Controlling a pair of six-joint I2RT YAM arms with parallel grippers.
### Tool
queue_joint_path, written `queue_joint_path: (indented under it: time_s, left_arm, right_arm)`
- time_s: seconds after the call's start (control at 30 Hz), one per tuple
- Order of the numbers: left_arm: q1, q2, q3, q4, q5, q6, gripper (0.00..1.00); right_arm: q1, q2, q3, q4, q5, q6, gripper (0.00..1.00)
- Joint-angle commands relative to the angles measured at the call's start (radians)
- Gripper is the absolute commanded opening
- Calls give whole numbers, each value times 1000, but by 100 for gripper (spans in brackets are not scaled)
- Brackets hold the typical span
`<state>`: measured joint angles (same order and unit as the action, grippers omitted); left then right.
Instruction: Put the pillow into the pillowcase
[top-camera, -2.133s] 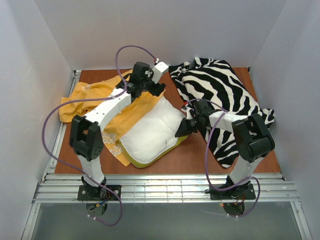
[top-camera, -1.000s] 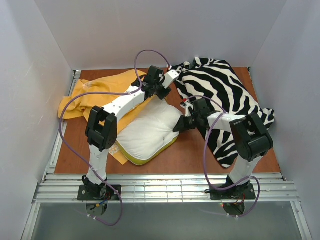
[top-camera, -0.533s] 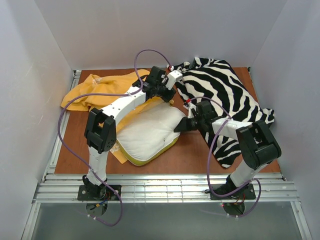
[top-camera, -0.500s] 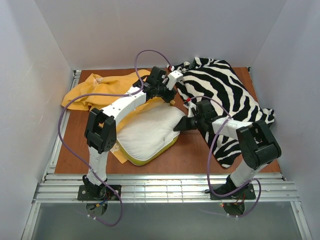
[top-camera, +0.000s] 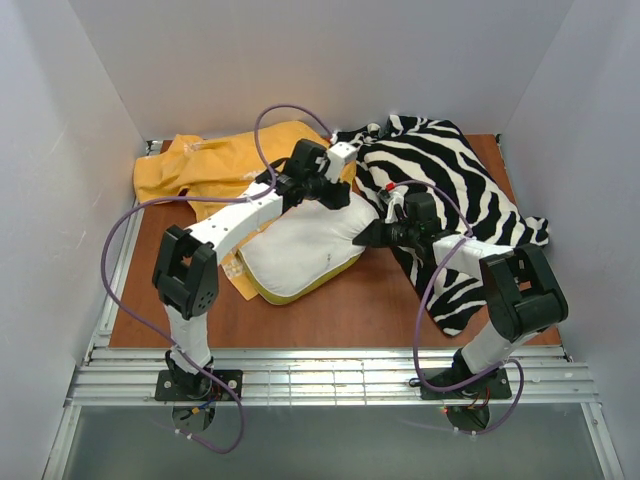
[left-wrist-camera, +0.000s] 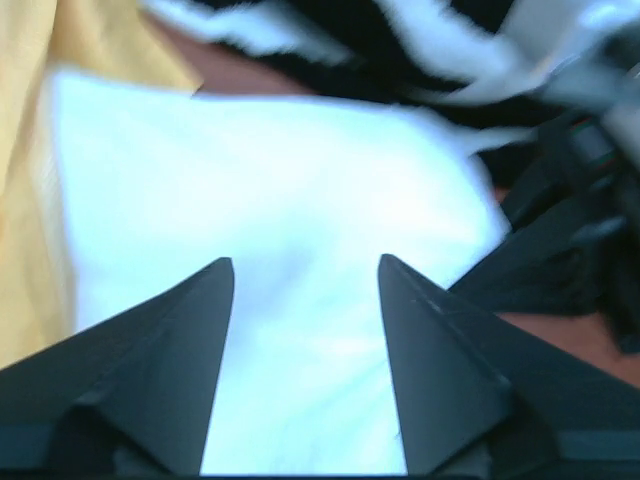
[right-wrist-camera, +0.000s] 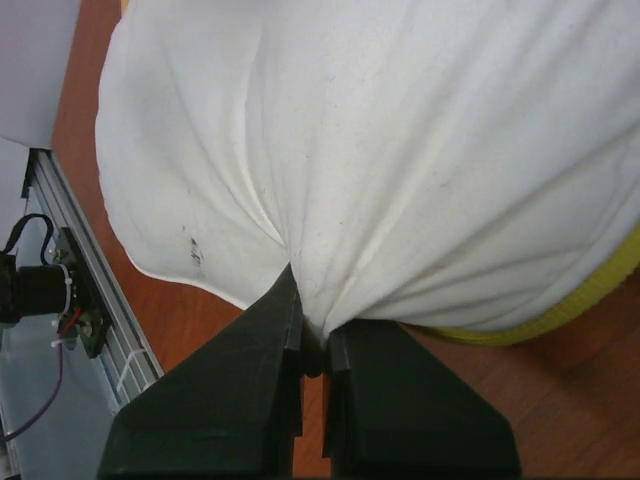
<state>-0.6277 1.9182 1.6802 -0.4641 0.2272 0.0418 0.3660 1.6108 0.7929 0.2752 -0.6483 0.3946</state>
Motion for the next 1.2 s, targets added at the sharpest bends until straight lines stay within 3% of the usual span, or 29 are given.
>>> queue_joint_path:
  time_s: [0.0, 0.1, 0.13, 0.2, 0.23, 0.33, 0.4, 0.57, 0.67, 0.77, 0.83, 0.87, 0.9, 1.03, 1.1, 1.17]
  left_arm:
    - [98, -201, -80, -93, -138, 55, 57]
    - [192, -317, -178, -221, -187, 140, 63]
    - [212, -341, -203, -269, -207, 164, 63]
    - [269, -422, -338, -318, -262, 237, 63]
    - [285, -450, -387, -295, -296, 294, 63]
    - [287, -528, -580, -197, -354, 383, 63]
    - [284, -490, -628, -113, -377, 403, 63]
    - [284, -369, -614, -13, -374, 409, 63]
    - [281, -286, -608, 24, -426, 432, 61]
    - [281, -281, -654, 122, -512, 504, 47]
    - [281, -312, -649, 116, -503, 520, 24]
    - [280, -329, -636, 75, -455, 523, 16]
    - [266, -355, -625, -14, -409, 526, 1]
    - [189, -507, -594, -240, -82, 605, 0]
    - [172, -533, -573, -335, 18, 612, 0]
    - [171, -541, -551, -378, 148, 616, 0]
  right_arm:
    - [-7, -61, -15, -17, 39, -89, 3]
    - [-6, -100, 3, -123, 44, -123, 18]
    - [-7, -109, 12, -157, 44, -135, 32]
    - [-6, -124, 43, -255, 32, -137, 44]
    - [-6, -140, 45, -269, 27, -116, 59]
    - [7, -134, 35, -272, -28, -25, 82]
    - [34, -105, 34, -269, -36, -17, 87]
    - [86, 49, 65, -271, -37, -22, 88]
    - [96, 135, 112, -265, -65, 1, 87]
    - [96, 176, 144, -243, -53, 1, 81]
    - [96, 178, 157, -226, -57, 12, 73]
    - [97, 178, 158, -199, -60, 27, 69]
    - [102, 176, 160, -186, -60, 36, 62]
    - [151, 189, 177, -139, -57, 67, 32]
    - [172, 192, 177, -108, -41, 92, 5]
    - [194, 193, 164, -61, -21, 130, 1]
